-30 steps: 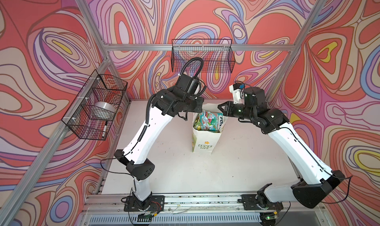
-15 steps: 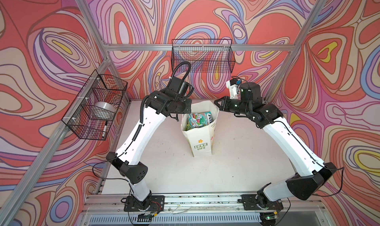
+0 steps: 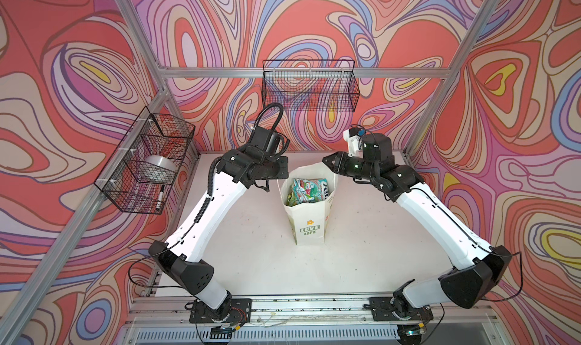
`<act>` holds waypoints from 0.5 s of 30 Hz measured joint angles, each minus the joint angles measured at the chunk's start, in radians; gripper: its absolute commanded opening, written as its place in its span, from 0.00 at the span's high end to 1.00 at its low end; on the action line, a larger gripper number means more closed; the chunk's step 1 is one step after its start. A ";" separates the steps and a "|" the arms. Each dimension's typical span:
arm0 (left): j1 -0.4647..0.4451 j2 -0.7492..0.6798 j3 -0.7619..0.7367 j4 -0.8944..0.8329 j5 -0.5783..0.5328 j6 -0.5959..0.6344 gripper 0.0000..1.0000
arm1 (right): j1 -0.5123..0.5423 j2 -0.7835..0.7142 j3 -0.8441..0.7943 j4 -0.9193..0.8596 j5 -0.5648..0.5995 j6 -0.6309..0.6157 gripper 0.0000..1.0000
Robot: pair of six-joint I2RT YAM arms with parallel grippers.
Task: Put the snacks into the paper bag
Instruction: 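Open the right gripper to release the bag rim while the left gripper withdraws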
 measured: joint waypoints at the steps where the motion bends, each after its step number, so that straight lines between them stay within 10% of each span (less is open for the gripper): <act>1: 0.000 -0.007 0.000 0.004 0.004 0.002 0.37 | 0.000 -0.003 0.000 0.002 0.002 0.003 0.45; 7: 0.001 -0.079 -0.024 0.040 0.033 0.005 0.00 | 0.000 -0.015 0.000 0.010 0.018 0.017 0.18; 15: 0.001 -0.167 -0.048 0.063 0.089 0.012 0.00 | 0.001 -0.050 0.000 -0.012 0.079 0.028 0.02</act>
